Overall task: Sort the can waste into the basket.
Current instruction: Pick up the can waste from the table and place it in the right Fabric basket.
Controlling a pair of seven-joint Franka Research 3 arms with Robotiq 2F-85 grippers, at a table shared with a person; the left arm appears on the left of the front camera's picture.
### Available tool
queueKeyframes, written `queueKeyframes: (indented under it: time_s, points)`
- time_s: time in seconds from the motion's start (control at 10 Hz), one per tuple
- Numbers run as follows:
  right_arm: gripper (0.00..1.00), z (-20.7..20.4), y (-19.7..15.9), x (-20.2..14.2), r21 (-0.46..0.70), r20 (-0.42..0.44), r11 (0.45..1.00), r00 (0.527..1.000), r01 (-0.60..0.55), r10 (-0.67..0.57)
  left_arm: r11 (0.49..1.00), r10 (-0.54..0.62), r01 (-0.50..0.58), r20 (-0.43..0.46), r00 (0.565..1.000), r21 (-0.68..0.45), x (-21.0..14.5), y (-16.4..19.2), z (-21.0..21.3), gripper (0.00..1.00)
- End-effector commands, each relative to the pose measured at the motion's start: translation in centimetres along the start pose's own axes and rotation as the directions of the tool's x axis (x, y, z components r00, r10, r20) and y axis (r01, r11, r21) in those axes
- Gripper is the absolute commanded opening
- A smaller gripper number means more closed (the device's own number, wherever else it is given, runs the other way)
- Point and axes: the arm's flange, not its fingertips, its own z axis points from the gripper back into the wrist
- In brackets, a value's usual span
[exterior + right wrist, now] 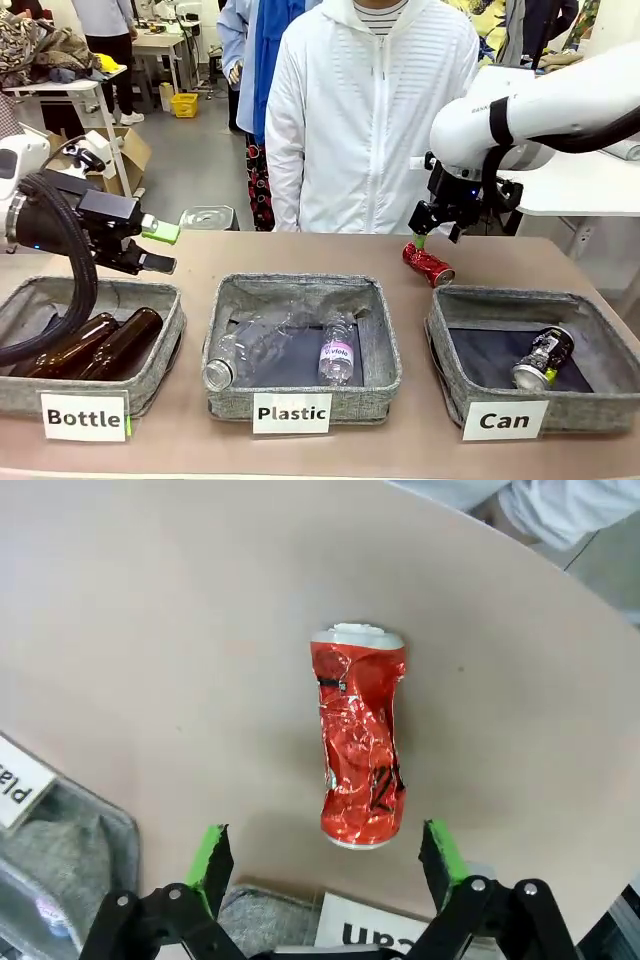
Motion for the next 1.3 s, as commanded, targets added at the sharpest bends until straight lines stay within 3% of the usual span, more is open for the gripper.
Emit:
queueKeyframes:
  time_s: [0.0, 0.2, 0.3, 0.6, 0.8, 1.0, 1.1, 1.2]
  points:
    - [1.0, -1.7, -0.7, 2.5, -0.069, 0.006, 0.994, 0.996, -0.084, 0.084, 1.0, -0.011, 0.011, -0.005, 1.0, -0.008, -0.1, -0.1, 0.2, 1.0]
    - [1.0, -3.4, -1.0, 3.1, -0.112, 0.042, 0.979, 0.984, -0.168, 0.174, 1.0, -0.011, 0.011, -0.005, 1.0, -0.008, -0.1, -0.1, 0.2, 1.0]
    - [1.0, -3.8, -1.0, 3.1, -0.109, 0.019, 0.975, 0.98, -0.195, 0.198, 1.0, -0.011, 0.011, -0.005, 1.0, -0.008, -0.1, -0.1, 0.2, 1.0]
    - [1.0, -4.4, -1.3, 2.9, -0.092, 0.01, 0.976, 0.98, -0.199, 0.201, 1.0, -0.011, 0.011, -0.005, 1.0, -0.008, -0.1, -0.1, 0.2, 1.0]
    - [1.0, -7.7, -1.5, 2.9, -0.113, 0.045, 0.973, 0.977, -0.201, 0.208, 1.0, -0.011, 0.011, -0.005, 1.0, -0.008, -0.1, -0.1, 0.2, 1.0]
    - [1.0, -9.4, -1.4, 2.3, -0.073, 0.012, 0.976, 0.978, -0.204, 0.206, 1.0, -0.011, 0.011, -0.005, 1.0, -0.008, -0.1, -0.1, 0.2, 1.0]
    - [0.53, -9.2, -1.5, 2.1, -0.077, 0.025, 0.978, 0.98, -0.193, 0.195, 1.0, -0.011, 0.011, -0.005, 1.0, -0.008, -0.1, -0.1, 0.2, 1.0]
    - [0.41, -9.0, -1.5, 1.9, -0.071, 0.011, 0.979, 0.981, -0.193, 0.194, 1.0, -0.011, 0.011, -0.005, 1.0, -0.008, -0.1, -0.1, 0.2, 1.0]
